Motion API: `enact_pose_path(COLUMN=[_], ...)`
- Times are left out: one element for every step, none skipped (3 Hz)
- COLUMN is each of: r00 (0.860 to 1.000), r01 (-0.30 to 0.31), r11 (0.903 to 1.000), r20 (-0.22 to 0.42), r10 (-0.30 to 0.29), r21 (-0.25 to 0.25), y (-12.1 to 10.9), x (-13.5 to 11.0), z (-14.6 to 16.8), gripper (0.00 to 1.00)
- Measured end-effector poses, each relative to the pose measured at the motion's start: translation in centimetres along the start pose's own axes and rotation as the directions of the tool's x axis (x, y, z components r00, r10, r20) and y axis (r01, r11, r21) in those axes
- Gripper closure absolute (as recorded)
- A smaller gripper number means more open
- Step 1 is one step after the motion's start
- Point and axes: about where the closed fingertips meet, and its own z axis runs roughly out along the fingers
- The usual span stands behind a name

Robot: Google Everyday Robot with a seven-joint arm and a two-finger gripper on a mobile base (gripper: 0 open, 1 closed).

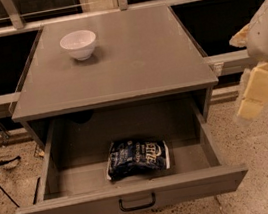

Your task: Pick blue chip bag from top drawer and place on counter

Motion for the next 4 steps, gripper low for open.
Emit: enact_pose_path(r00=[0.999,0.995,0.986,0.978], r01=[-0.021,-0.031,-0.039,-0.041], r11=[0.9996,0.9986,0.997,0.9964], r20=[0.043,0.091,0.16,0.203], r10=[0.022,0.035,0.049,0.056], r21=[-0.02,-0.042,-0.067,-0.075], y=[0.5,1.2,2.2,2.7], x=[-0.9,-2.1,-3.7,-4.7], z=[2.3,4.6,7.5,9.2], gripper=[0.21,0.3,0.24,0.24])
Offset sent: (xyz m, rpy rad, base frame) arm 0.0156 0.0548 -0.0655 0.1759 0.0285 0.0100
